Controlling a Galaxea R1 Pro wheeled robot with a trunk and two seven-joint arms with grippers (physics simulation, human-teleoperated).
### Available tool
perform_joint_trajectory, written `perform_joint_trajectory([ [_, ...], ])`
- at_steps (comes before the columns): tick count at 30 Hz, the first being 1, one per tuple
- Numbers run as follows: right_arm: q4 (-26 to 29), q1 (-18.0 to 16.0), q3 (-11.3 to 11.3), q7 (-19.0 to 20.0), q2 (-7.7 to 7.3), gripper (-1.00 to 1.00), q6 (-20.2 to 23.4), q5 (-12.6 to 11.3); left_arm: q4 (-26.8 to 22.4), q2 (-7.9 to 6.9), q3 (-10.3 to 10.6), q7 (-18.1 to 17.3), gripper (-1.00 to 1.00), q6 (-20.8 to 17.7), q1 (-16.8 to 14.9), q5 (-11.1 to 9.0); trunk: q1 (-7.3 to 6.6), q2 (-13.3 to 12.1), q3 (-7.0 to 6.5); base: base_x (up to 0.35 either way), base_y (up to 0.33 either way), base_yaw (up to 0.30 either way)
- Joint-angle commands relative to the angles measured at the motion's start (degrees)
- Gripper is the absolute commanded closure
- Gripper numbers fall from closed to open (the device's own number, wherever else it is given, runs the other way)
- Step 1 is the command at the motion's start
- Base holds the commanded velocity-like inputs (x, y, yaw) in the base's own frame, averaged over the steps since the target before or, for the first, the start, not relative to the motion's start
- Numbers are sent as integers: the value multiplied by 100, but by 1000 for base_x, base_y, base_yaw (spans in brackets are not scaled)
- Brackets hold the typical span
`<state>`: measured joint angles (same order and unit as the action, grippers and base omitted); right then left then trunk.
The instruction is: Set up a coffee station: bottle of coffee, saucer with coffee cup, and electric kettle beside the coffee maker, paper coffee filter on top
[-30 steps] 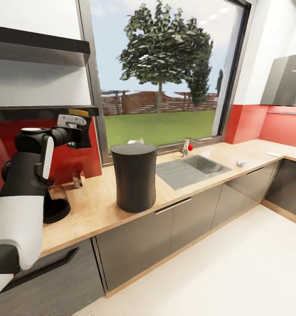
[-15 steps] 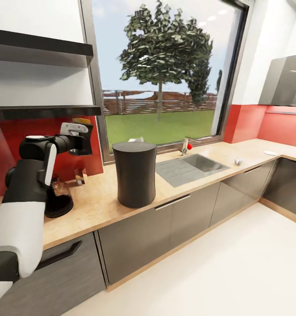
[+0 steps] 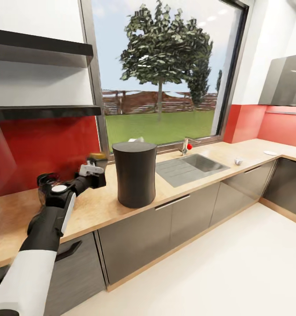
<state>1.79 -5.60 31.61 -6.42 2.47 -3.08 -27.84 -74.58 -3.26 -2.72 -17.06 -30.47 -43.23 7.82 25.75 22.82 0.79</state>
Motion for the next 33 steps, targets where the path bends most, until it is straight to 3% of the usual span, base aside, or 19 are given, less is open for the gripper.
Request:
perform_joint_trajectory([
  [1, -3, -3, 48, -17, 1, -100, -17, -55, 6, 47, -14, -40, 100, 90, 80, 80, 3, 10, 7, 0, 0, 0],
  [4, -3, -3, 47, -17, -6, -100, -17, -53, 83, 286, -26, 130, 100, 389, 361, 70, 3, 10, 7, 0, 0, 0],
  [5, -3, -3, 47, -17, -14, -100, -17, -54, 179, 408, -28, 357, 100, 630, 515, 36, 3, 10, 7, 0, 0, 0],
  [6, -3, -3, 47, -17, -19, -100, -17, -55, 388, 477, -22, 787, 100, 1181, 715, -28, 3, 10, 7, 0, 0, 0],
  [8, -3, -3, 51, -17, -19, -100, -17, -55, 775, 496, -25, 1216, 100, 1656, 843, -151, 3, 10, 7, 0, 0, 0],
  [13, -3, -3, 47, -17, -32, -100, -107, -55, 1392, 486, -28, 1632, 100, 2544, 1076, -337, 3, 10, 7, 0, 0, 0],
  [14, -3, -3, 51, -17, -30, -100, -158, -55, 1728, 485, -21, 1881, 100, 2994, 1129, -375, 3, 10, 7, 0, 0, 0],
  [16, -3, -3, 54, -17, -28, -100, -177, -55, 2062, 485, -19, 2195, 100, 3230, 1166, -401, 3, 10, 7, 0, 0, 0],
  [22, -3, -3, 48, -17, -28, -100, -184, -55, 2347, 501, 3, 2370, 100, 3567, 1297, -417, 3, 10, 7, 0, 0, 0],
  [33, -3, -3, 47, -17, -44, -100, -184, -55, 2485, 620, 26, 2383, 100, 3702, 1438, -406, 3, 10, 7, 116, 0, 0],
])
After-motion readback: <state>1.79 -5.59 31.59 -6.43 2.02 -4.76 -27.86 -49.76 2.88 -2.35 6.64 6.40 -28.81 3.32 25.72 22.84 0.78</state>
